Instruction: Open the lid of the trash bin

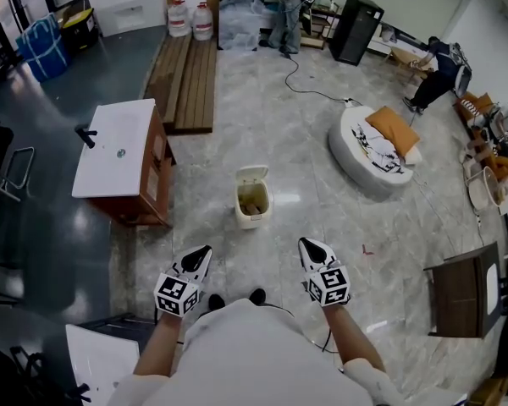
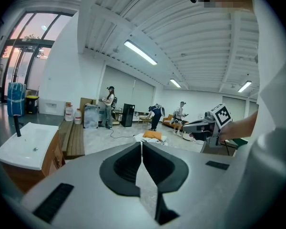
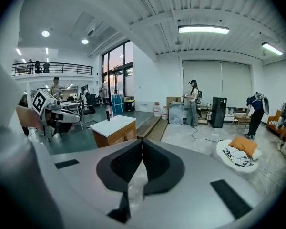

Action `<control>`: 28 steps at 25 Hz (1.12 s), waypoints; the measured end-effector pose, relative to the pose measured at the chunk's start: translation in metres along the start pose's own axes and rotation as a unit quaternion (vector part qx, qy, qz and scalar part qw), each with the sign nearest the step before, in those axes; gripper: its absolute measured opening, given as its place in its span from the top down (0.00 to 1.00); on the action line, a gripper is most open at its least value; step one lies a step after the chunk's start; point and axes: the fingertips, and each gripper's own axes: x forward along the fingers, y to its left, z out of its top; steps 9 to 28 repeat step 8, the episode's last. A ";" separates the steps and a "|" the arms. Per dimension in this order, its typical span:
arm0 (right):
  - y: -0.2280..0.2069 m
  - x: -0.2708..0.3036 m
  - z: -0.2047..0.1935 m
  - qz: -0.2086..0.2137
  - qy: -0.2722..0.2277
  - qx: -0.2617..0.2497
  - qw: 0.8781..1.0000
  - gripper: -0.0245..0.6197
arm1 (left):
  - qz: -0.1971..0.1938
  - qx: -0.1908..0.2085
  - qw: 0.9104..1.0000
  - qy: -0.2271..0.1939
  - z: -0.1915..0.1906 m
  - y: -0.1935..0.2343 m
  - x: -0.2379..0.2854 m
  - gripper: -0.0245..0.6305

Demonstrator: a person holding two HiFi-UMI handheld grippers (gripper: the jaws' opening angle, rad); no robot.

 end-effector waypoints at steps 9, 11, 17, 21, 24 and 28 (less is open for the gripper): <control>-0.003 0.001 0.009 -0.004 -0.007 -0.003 1.000 0.92 | 0.004 -0.007 1.000 -0.002 -0.001 0.004 -0.001 0.93; -0.003 0.001 0.009 -0.004 -0.007 -0.003 1.000 0.92 | 0.004 -0.007 1.000 -0.002 -0.001 0.004 -0.001 0.93; -0.003 0.001 0.009 -0.004 -0.007 -0.003 1.000 0.92 | 0.004 -0.007 1.000 -0.002 -0.001 0.004 -0.001 0.93; -0.003 0.001 0.009 -0.004 -0.007 -0.003 1.000 0.92 | 0.004 -0.007 1.000 -0.002 -0.001 0.004 -0.001 0.93; -0.003 0.001 0.009 -0.004 -0.007 -0.003 1.000 0.92 | 0.004 -0.007 1.000 -0.002 -0.001 0.004 -0.001 0.93; -0.003 0.001 0.009 -0.004 -0.007 -0.003 1.000 0.92 | 0.004 -0.007 1.000 -0.002 -0.001 0.004 -0.001 0.93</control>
